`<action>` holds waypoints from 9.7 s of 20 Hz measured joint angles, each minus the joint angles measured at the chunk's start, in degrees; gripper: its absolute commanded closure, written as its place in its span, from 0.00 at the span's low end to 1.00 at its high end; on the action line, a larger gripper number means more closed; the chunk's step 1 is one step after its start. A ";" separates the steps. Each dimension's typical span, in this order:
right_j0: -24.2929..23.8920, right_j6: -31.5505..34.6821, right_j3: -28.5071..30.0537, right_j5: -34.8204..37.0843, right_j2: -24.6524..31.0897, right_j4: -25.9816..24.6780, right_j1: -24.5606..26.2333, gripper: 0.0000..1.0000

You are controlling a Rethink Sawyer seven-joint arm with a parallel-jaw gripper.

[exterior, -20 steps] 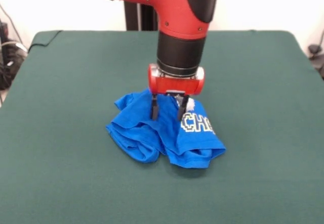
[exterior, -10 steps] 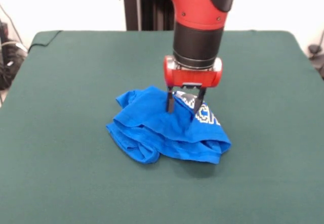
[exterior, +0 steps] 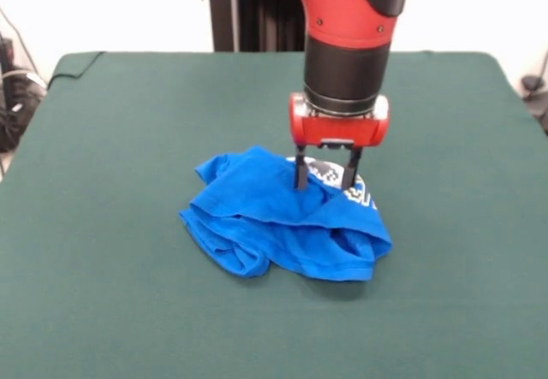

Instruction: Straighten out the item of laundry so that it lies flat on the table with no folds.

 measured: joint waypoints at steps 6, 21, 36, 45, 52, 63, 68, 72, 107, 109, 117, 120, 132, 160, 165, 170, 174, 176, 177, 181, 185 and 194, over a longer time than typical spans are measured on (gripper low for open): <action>-1.20 0.00 -0.02 -0.21 1.90 2.37 2.04 0.00; 2.59 3.12 4.17 -2.52 4.52 13.51 3.12 0.00; 6.99 12.73 13.73 -2.51 5.48 19.60 -3.03 0.00; 9.72 12.73 13.75 -5.78 2.28 19.60 -2.45 0.00; 14.83 12.73 12.49 -11.39 -4.83 19.59 -0.53 0.00; 14.29 12.73 7.81 -17.99 -11.21 18.52 1.60 0.00; 7.36 12.73 4.90 -26.01 -7.21 12.92 3.76 0.00; 1.32 12.73 2.18 -30.60 -2.62 7.36 6.73 0.00; 5.35 12.78 0.38 -14.61 10.77 18.31 3.38 0.00; 6.44 12.79 0.26 -13.28 10.09 19.27 3.34 0.00; 10.72 12.82 -1.60 -6.93 3.27 20.13 4.69 0.00; 10.83 12.82 -3.00 -5.43 0.87 19.94 5.79 0.00; 11.29 12.82 -7.72 -2.04 -5.54 19.90 9.57 1.00; 28.70 14.78 -5.44 2.74 -47.46 4.72 -0.60 1.00; 19.28 14.78 2.02 2.35 -36.29 14.13 -9.54 1.00; 5.71 14.78 11.23 -1.03 -22.49 22.76 -14.70 1.00; -7.74 14.78 20.05 -8.68 -8.31 26.30 -16.68 1.00; -18.23 14.78 25.92 -16.63 3.19 24.71 -16.23 1.00; -19.68 14.79 26.66 -17.73 4.80 24.29 -16.00 1.00; -31.16 14.78 31.87 -28.35 18.09 16.44 -11.61 1.00; -31.52 14.78 33.11 -34.41 21.28 7.99 -8.47 1.00; -1.93 14.78 28.94 -44.08 3.12 8.02 -8.25 1.00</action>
